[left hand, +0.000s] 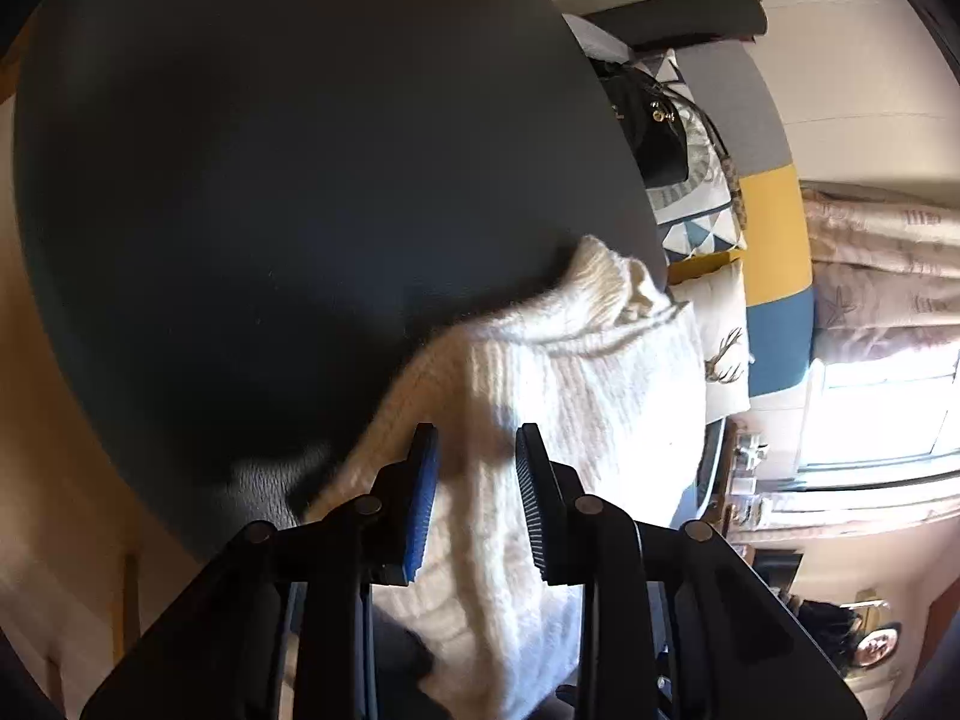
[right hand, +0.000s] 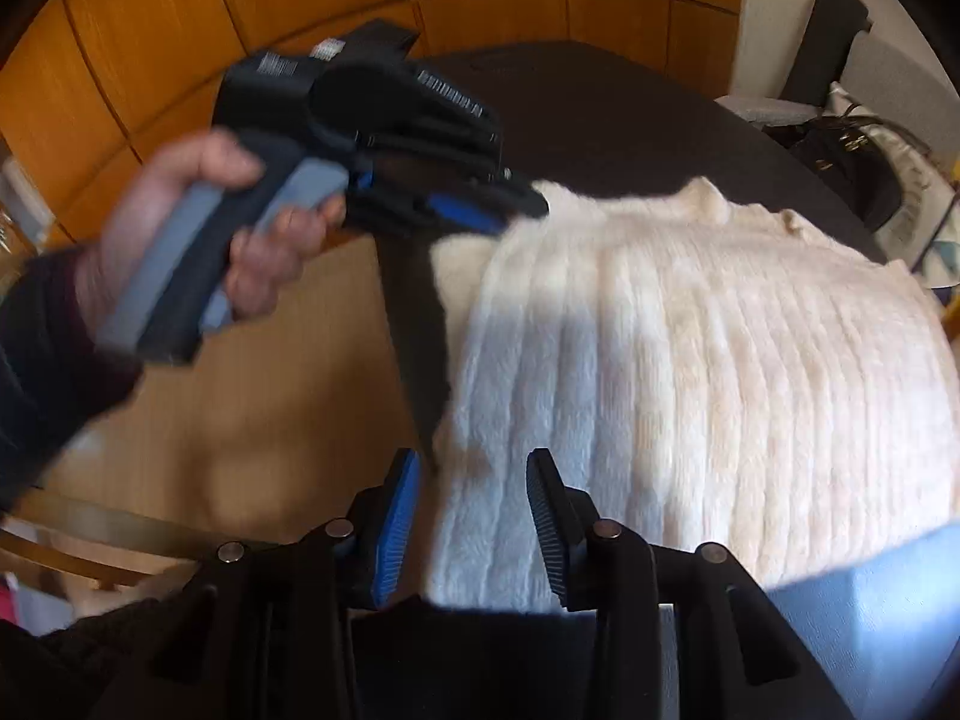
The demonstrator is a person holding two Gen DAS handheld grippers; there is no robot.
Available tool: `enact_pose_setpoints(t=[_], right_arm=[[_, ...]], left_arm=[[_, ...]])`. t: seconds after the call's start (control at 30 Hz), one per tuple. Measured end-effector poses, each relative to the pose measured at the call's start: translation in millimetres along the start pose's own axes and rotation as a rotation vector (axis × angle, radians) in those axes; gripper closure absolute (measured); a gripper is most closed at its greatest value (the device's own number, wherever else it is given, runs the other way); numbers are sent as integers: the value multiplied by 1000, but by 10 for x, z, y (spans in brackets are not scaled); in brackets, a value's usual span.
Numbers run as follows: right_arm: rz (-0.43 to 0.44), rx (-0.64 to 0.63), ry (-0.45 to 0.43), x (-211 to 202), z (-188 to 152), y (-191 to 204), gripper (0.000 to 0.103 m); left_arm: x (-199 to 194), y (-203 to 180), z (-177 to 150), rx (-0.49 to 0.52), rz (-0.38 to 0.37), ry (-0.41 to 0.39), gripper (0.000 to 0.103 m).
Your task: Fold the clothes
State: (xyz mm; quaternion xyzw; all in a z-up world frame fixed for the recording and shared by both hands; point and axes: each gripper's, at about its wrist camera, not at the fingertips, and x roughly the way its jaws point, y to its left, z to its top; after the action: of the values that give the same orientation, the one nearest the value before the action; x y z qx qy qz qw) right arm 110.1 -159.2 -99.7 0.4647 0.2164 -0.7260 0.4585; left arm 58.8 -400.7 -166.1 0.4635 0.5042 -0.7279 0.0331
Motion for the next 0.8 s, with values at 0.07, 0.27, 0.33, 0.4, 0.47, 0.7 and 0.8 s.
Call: enact_pose_setpoints(t=[0.07, 0.27, 0.33, 0.4, 0.47, 0.7, 0.8], right_arm=[[-44, 10, 6, 44, -49, 31, 66], [-142, 71, 20, 149, -223, 14, 64], [-153, 83, 14, 164, -248, -19, 68], [-160, 124, 6, 128, -253, -91, 88], [-86, 191, -29, -14, -272, -210, 100], [13, 301, -144, -429, -421, -334, 72], [-39, 232, -135, -415, -369, -164, 71]], left_arm=[[36, -26, -15, 17, 15, -1, 74], [-24, -469, -197, 254, 91, -145, 97], [-130, -634, -302, 346, 37, -190, 97], [-295, -800, -409, 406, -41, -221, 98], [-472, -970, -515, 463, -114, -250, 98], [-659, -1237, -687, 564, -151, -233, 98], [-618, -1251, -695, 536, -165, -204, 98]])
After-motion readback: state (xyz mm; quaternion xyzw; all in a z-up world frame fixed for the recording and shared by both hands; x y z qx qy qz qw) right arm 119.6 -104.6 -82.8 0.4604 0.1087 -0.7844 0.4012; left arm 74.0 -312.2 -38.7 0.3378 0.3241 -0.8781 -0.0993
